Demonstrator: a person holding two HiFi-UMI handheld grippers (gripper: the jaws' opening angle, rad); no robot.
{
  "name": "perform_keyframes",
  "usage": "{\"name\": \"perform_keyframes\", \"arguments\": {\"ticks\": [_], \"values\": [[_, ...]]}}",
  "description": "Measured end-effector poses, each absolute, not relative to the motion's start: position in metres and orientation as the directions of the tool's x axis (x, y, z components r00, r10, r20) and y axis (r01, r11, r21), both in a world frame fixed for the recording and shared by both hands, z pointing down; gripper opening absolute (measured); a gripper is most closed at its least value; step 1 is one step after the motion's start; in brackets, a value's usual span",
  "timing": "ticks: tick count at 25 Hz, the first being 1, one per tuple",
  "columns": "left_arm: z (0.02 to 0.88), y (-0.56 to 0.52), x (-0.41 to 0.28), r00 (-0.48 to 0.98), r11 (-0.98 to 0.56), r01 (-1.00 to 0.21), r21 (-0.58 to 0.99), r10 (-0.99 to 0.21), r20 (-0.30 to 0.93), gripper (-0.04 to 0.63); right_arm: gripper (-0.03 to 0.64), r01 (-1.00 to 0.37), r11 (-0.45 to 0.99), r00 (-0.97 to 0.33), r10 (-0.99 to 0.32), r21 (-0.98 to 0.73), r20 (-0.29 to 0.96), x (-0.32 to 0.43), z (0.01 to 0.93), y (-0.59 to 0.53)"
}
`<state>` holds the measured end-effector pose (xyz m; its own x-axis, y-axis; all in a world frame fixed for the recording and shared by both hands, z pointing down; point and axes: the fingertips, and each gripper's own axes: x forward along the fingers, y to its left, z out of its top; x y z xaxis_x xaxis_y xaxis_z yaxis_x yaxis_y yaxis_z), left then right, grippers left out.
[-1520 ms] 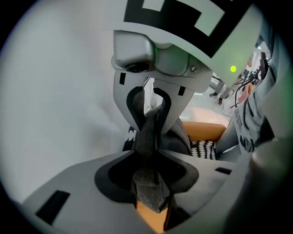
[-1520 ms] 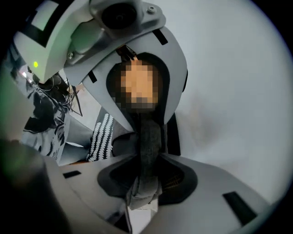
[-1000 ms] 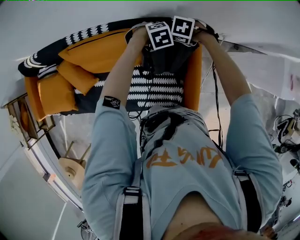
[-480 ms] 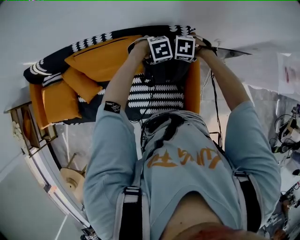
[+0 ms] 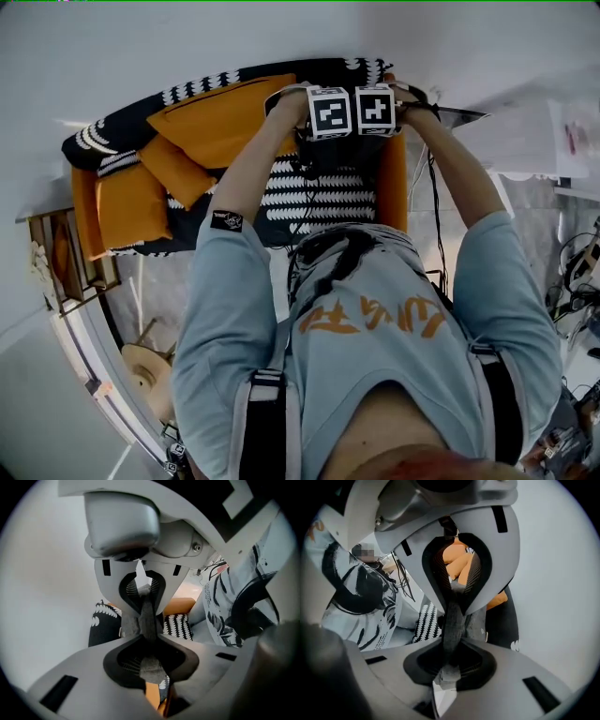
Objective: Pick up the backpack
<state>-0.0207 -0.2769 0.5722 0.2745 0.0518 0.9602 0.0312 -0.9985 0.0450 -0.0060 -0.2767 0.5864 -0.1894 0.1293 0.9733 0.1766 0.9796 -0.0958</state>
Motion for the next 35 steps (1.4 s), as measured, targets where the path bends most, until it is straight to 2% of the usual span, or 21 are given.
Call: {"name": "perform_keyframes", "arguments": {"ticks": [7,13,20,25,35], "values": [[0.528,-0.267,-0.032,0.246,-0.998,0.062,-0.023,-0.007,0.969,0.078,0.066,0.214,0.976,-0.173,0.087,-0.049,0.981,-0.015,0.540,-0.265],[0.468,-0.257,-0.033,0.283,-0.995,0.080,-0.057,-0.032,0.959,0.078,0.064,0.268,0.963,-0.171,0.080,-0.032,0.982,-0.017,0.480,-0.256],[0.401,-0.259,-0.030,0.290,-0.964,0.136,-0.229,-0.183,0.939,0.078,0.065,0.341,0.938,-0.152,-0.007,0.059,0.988,-0.016,0.413,-0.257],[0.364,-0.260,-0.028,0.258,-0.949,0.188,-0.252,-0.200,0.945,0.078,0.064,0.378,0.918,-0.150,-0.070,0.122,0.986,-0.013,0.374,-0.262],[0.368,-0.248,-0.036,0.208,-0.960,0.204,-0.191,-0.148,0.967,0.078,0.066,0.404,0.907,-0.171,-0.055,0.121,0.984,-0.015,0.376,-0.255]]}}
